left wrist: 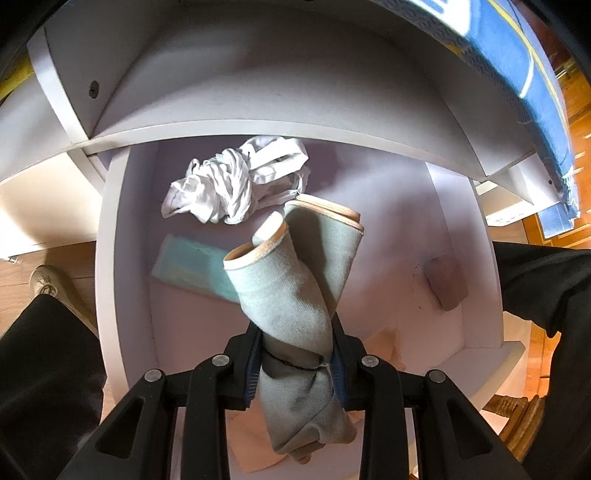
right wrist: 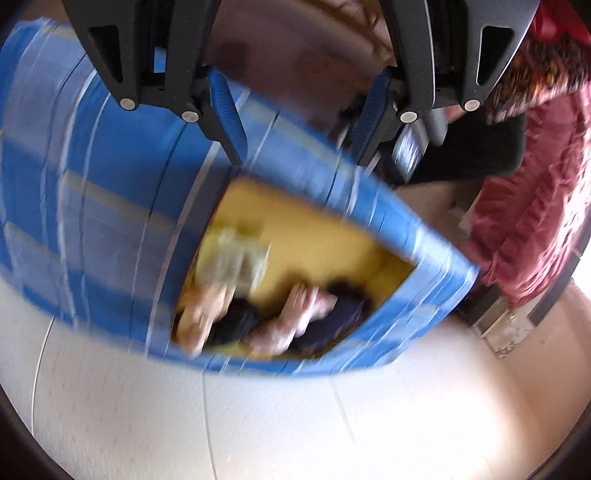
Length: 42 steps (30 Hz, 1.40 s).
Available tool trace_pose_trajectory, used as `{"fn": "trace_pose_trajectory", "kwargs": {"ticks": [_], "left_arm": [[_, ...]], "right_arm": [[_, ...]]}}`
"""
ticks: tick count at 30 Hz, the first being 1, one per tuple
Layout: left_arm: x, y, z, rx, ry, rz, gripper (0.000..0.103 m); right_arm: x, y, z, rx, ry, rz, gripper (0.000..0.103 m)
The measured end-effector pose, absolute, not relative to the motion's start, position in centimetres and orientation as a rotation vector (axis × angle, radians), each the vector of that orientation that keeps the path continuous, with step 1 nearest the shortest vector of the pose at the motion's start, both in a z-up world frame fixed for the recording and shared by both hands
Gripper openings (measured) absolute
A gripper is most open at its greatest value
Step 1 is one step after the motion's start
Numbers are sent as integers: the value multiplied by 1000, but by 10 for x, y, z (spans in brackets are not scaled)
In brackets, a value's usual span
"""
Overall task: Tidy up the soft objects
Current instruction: 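Move the right tool back to the cabinet shelf, then close the right gripper on the grey sock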
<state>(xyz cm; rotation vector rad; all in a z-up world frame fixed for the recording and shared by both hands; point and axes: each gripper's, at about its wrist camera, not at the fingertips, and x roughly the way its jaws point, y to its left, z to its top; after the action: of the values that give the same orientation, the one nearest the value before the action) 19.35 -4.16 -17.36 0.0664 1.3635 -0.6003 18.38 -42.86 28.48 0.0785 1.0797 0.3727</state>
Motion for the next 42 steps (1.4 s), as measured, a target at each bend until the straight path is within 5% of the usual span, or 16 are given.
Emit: {"fn": "trace_pose_trajectory", "kwargs": {"ticks": [7, 18, 27, 42], "left_arm": [[195, -40, -173, 70, 1361, -591, 32], [192, -45, -172, 101, 1360, -592, 32], [188, -51, -171, 125, 1349, -606, 32], [174, -55, -150, 147, 1296, -664, 32]], "right_arm": [[131, -421, 182, 94, 1367, 348, 60], [126, -459, 15, 609, 1723, -46, 60], [163, -457, -2, 236, 1610, -249, 62], [180, -491, -42, 237, 1675, -316, 65]]}}
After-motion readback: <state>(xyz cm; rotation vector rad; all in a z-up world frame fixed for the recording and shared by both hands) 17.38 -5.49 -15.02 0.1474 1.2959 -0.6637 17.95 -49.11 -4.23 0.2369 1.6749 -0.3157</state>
